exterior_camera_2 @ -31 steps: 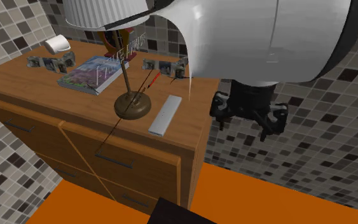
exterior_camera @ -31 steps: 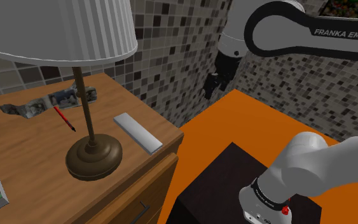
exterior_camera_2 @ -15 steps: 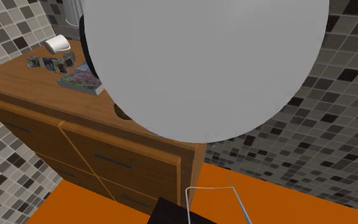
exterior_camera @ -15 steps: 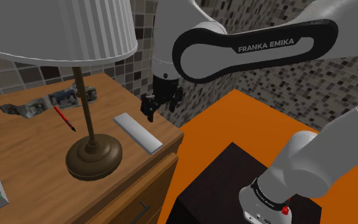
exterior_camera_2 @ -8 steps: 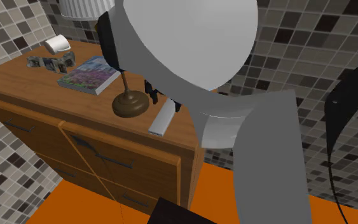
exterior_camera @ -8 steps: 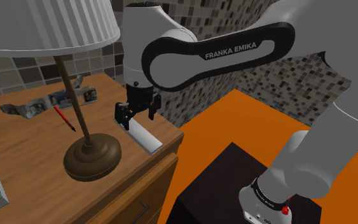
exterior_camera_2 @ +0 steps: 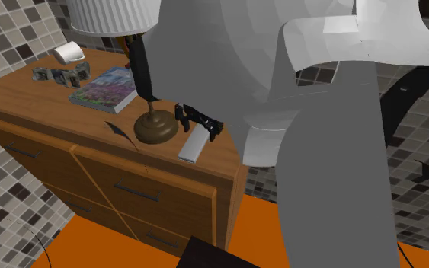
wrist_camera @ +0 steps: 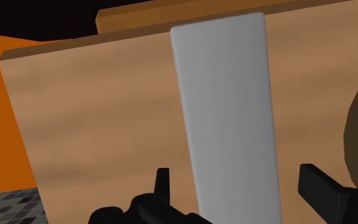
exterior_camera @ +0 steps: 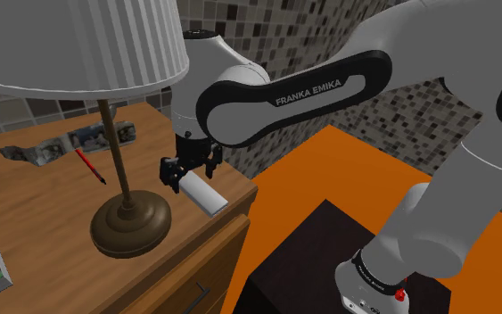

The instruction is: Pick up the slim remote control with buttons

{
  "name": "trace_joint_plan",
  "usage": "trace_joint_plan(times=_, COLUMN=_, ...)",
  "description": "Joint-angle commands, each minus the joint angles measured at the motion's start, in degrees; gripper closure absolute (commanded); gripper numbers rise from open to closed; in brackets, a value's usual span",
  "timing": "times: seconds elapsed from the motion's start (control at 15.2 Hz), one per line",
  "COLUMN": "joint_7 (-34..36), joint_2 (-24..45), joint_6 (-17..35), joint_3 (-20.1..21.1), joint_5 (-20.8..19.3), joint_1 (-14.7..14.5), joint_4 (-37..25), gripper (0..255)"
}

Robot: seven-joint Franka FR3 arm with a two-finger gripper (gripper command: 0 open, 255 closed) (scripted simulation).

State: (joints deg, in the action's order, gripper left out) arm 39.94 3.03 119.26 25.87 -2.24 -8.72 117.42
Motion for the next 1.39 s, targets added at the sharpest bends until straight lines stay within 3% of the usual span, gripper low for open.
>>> trace_joint_plan(times=0.0, joint_7=0.08, joint_2=0.37, joint_6=0.21, joint_3=0.1, joint_5=-0.18, joint_1=-0.11, joint_4=0.04, gripper=255)
trace_joint_plan(times=0.59, joint_7=0.06, joint_2=0.17, joint_6=0.3, joint_3=0.1, joint_5=-0.08, joint_1=-0.12, joint_4=0.31, gripper=255)
trace_joint_plan(times=1.32, joint_7=-1.06, joint_2=-2.65, joint_6=-7.82, joint_3=0.0, joint_5=1.39, joint_1=0.08, joint_4=-5.29, gripper=255)
